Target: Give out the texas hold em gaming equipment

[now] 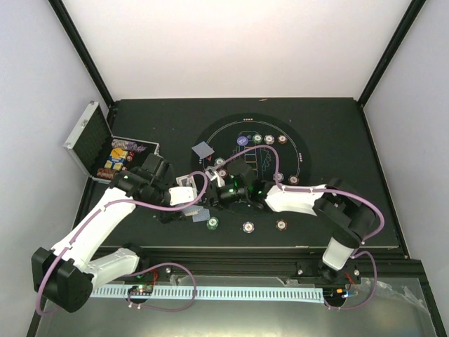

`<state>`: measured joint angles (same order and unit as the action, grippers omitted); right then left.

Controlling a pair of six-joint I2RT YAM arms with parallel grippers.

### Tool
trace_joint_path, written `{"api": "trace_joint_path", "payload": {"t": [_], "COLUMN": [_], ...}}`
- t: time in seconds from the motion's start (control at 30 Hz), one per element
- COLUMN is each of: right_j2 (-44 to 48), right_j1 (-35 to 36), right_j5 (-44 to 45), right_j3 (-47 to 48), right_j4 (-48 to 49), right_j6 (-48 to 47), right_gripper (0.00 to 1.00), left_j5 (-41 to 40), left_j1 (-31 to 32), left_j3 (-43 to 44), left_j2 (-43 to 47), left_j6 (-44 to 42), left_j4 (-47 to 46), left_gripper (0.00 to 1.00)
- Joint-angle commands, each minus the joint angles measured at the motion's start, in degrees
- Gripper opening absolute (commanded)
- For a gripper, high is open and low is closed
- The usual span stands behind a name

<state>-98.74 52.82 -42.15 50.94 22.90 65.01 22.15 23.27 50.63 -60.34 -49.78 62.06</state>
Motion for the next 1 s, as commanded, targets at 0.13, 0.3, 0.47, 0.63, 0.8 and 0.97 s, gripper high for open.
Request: {"api": "trace_joint_path", "payload": {"t": [0.13, 0.3, 0.47, 0.63, 0.8, 0.97], "right_j2": [3.71, 5.85, 7.54, 9.44, 10.6, 11.99], "right_j1": [-1.44, -1.47, -1.43, -1.51, -1.79, -3.34], "right_j5": [3.49, 4.25, 5.08, 5.8, 6.23, 6.17], "right_j3": [-1.22, -0.93, -0.5, -1.08, -0.96, -0.86], "right_j4": [-10.31, -12.02, -14.37, -16.04, -17.54, -19.63], "right_j6": [-4.29, -4.89, -5.94, -6.63, -7.56, -9.1], "right_gripper": [0.34, 0.24, 0.17, 0.12, 0.07, 0.01], "left_j5": [0.44, -0.08, -0.18, -0.17, -0.18, -0.22], "left_j1": [-0.24, -0.24, -0.29, -0.24, -0.24, -0.28], "left_j3": [1.06, 0.49, 0.11, -0.06, -0.13, -0.27], "left_j2": [1.45, 1.62, 1.38, 1.54, 1.48, 1.45], "left_j6": [-0.63, -0.76, -0.59, -0.58, -0.6, -0.65], "left_j4": [-0.54, -0.86, -1.15, -1.2, -1.24, -1.46], "left_gripper": [0.01, 0.02, 0.02, 0.02, 0.02, 0.02]}}
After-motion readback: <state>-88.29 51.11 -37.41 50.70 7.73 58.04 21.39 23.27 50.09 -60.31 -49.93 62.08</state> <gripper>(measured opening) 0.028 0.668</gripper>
